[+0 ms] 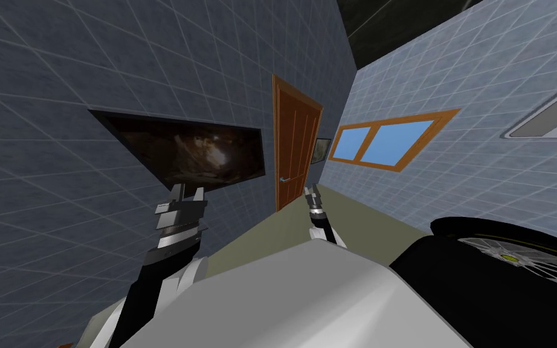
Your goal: Pull the door open
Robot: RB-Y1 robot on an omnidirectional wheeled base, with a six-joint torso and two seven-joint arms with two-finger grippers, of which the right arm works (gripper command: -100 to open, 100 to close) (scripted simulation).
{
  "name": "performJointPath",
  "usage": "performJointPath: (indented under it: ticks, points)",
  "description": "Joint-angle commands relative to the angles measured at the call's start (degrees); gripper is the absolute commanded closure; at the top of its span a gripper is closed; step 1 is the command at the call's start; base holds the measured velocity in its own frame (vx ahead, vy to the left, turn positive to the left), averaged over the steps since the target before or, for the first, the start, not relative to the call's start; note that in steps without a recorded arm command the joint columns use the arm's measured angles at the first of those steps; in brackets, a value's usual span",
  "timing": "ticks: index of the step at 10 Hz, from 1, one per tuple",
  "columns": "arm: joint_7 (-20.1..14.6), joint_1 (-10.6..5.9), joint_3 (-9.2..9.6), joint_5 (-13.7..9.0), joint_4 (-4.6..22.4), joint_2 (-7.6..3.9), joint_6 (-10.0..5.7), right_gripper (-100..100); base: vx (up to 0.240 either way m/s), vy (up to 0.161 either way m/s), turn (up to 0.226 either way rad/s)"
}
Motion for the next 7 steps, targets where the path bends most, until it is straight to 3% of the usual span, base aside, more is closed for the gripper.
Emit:
performJointPath:
  ticks: [1, 2, 3, 6, 7]
  points:
    - [-0.4, -0.71, 0.18, 0.0, 2.7, -0.54, -0.52, -100, 0.05, -0.028, 0.076]
    - [-0.8, -1.24, 0.31, -0.1, 4.6, -1.07, -0.89, -100, 0.071, -0.046, 0.12]
    - [-0.8, -1.24, 0.31, -0.1, 4.7, -1.07, -0.89, -100, 0.055, -0.043, 0.065]
    - [-2.1, -2.86, 0.69, -0.2, 10.3, -2.67, -2.04, -100, 0.074, -0.049, 0.125]
    - [-2.1, -2.86, 0.69, -0.2, 11.0, -2.67, -2.04, -100, 0.057, -0.052, 0.048]
